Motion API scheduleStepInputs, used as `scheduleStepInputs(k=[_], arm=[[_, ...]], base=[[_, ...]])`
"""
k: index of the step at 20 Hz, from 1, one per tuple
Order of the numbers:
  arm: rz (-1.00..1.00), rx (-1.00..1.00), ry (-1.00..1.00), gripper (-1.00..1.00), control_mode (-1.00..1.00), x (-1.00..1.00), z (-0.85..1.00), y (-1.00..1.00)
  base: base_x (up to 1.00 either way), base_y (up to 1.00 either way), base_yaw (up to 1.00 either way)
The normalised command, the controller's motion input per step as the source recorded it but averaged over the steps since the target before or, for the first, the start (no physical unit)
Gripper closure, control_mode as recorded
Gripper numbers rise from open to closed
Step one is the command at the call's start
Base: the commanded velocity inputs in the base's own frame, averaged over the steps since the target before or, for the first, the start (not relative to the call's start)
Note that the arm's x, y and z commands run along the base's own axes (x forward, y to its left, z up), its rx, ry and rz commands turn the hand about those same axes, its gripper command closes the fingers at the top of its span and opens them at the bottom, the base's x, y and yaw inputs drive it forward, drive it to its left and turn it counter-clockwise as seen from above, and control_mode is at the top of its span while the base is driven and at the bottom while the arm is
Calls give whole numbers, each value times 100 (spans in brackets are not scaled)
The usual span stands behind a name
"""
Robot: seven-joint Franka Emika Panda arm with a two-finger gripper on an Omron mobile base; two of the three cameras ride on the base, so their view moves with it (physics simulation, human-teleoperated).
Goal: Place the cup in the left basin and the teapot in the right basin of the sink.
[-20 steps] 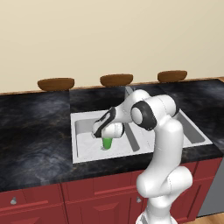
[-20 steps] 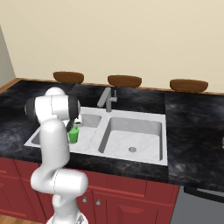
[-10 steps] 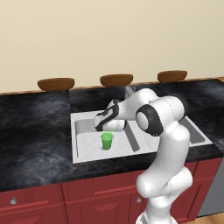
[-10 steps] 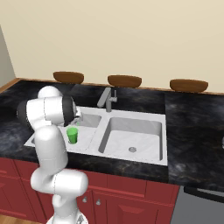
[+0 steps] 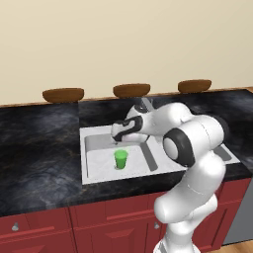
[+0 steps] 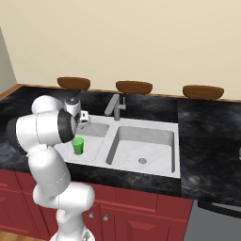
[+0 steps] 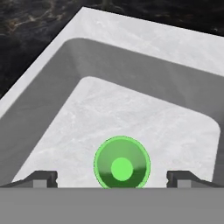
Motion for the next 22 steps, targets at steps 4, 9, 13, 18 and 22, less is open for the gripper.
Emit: scheduleStepInputs(k=[4,9,13,18,22], arm=[[0,0,0,-100,-100,-48,2,-52],[0,0,-1,-100,-100,-47,0,-53],[0,0,0,-100,-100,-44,9,-49],[-4,0,0,-100,-100,-31,26,-34],[-11,0,0,-100,-100,-15,40,-25]], base=[[0,0,0],[0,0,0],[0,0,0],[0,0,0],[0,0,0]])
